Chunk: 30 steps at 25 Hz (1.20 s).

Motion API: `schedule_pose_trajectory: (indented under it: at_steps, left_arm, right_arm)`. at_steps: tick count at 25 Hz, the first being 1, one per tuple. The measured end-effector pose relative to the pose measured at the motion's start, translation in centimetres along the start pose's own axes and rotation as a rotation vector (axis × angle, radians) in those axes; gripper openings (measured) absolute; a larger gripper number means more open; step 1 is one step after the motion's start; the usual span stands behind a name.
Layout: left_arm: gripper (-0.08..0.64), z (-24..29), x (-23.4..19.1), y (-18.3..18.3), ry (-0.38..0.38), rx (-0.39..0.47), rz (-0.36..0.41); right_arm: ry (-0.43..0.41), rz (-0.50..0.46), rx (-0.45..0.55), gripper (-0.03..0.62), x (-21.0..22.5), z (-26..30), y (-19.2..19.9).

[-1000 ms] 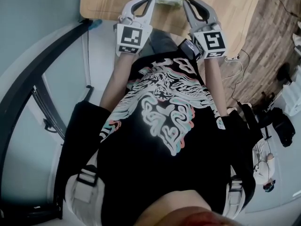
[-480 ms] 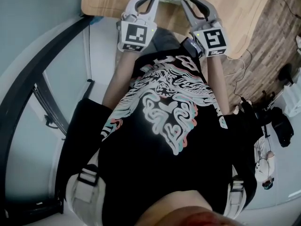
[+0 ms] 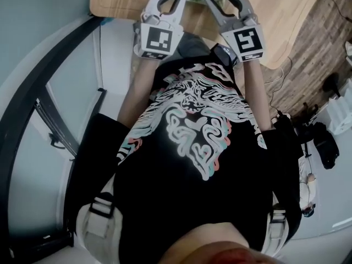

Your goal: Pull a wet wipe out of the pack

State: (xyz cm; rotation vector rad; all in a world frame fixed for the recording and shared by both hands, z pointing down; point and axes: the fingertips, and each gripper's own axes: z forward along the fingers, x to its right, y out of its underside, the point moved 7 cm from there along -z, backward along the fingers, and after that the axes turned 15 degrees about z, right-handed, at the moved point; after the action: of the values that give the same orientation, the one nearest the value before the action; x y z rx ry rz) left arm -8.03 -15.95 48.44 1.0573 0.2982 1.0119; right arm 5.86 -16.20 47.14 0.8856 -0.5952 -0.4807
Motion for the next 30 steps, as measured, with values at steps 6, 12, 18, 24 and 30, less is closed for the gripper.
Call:
schedule_pose_trajectory:
  at_steps: [6,12,18,24,30]
  left_arm:
    - [-0.008,0.5,-0.3,-0.2,0.011,-0.001,-0.002]
    - [-0.008,0.8,-0.4,0.0,0.02,-0.002,-0.007]
    - [-0.008,0.9,-0.5,-0.2,0.02,0.002,-0.013]
    - [-0.008,0.8,-0.5,-0.1,0.021,0.007,-0.035]
    - [-0.008,0.8,-0.3,0.0,0.025,0.003,-0.035]
  right_arm:
    - [-0.055,-0.027,-0.023,0.147,0.2,0.8,-0.4]
    - [-0.11,-0.049,-0.057,0.149,-0.2,1.8,-0.1]
    - [-0.127,-0.075,-0.046,0.146,-0.2,2.2,-0.2]
    - [-0.127,-0.121,-0.045,0.038,-0.3,2.1,-0.2]
    - [-0.125,-0.105,-0.041,0.017,-0.4,1.6,0.0]
